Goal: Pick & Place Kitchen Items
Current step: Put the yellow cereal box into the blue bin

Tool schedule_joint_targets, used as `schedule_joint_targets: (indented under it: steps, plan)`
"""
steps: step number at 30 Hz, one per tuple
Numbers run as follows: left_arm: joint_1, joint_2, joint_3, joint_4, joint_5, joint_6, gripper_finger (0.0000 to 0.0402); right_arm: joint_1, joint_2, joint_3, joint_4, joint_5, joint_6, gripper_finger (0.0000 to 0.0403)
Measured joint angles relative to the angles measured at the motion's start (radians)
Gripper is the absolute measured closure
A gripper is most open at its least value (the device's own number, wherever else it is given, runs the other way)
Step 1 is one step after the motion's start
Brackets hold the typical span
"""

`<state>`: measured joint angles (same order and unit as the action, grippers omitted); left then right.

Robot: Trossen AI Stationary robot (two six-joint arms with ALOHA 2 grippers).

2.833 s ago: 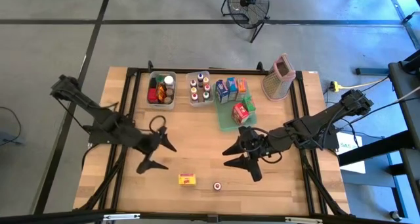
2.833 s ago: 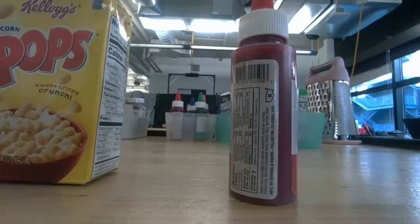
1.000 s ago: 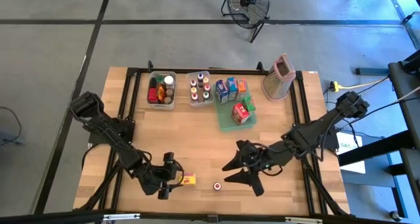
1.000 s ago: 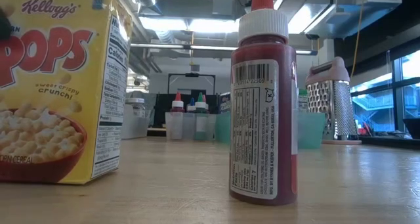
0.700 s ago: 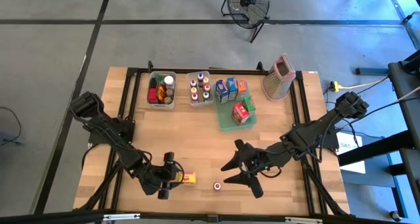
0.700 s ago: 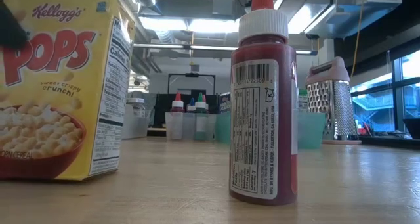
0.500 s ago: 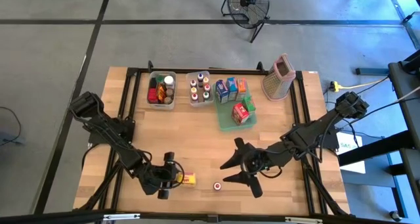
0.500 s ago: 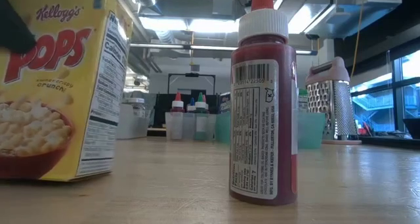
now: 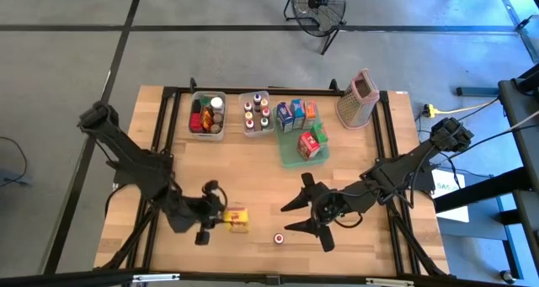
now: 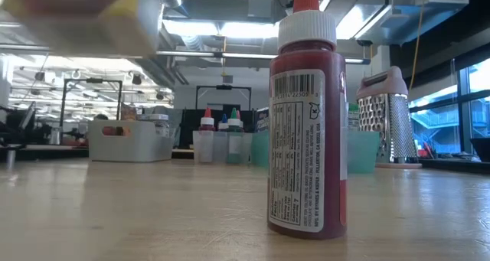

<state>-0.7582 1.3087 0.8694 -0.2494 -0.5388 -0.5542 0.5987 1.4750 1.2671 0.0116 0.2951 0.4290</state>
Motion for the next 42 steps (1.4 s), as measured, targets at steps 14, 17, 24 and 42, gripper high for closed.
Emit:
schedule_joint_targets:
  steps: [14,17,24,42]
  plan:
    - [0.183,-0.105,0.230,-0.100,0.071,0.310,0.0301,-0.097,-0.002,0.000,-0.017,0.098,-0.064,0.0090]
    - [0.235,-0.082,0.305,-0.183,0.069,0.383,0.0301,-0.124,-0.002,0.000,-0.040,0.098,-0.082,0.0088]
    - [0.364,-0.013,0.430,-0.257,0.164,0.445,0.0301,-0.159,-0.003,0.000,-0.039,0.097,-0.152,0.0089]
    - [0.484,0.020,0.487,-0.328,0.309,0.516,0.0302,-0.180,-0.006,-0.001,-0.072,0.373,-0.347,0.0090]
